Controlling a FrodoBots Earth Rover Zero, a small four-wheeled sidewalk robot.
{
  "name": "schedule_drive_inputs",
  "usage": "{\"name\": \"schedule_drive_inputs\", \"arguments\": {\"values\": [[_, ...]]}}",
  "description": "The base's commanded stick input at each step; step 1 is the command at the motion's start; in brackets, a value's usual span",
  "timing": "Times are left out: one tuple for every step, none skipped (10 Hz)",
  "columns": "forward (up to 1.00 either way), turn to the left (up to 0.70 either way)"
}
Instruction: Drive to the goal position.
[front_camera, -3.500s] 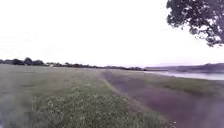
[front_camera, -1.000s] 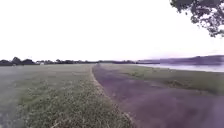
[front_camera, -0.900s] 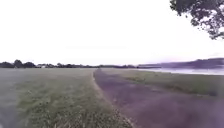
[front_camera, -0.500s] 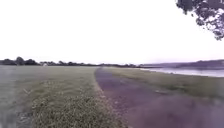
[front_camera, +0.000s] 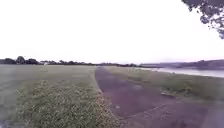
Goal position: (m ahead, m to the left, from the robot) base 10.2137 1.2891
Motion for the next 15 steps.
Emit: {"name": "schedule_drive_inputs", "arguments": {"values": [[0.50,0.00],[0.50,0.00],[0.50,0.00],[0.50,0.00],[0.50,0.00],[0.50,0.00],[0.50,0.00],[0.50,0.00],[0.50,0.00],[0.50,0.00],[0.50,0.00],[0.50,0.00],[0.50,0.00],[0.50,0.00],[0.50,0.00]]}}
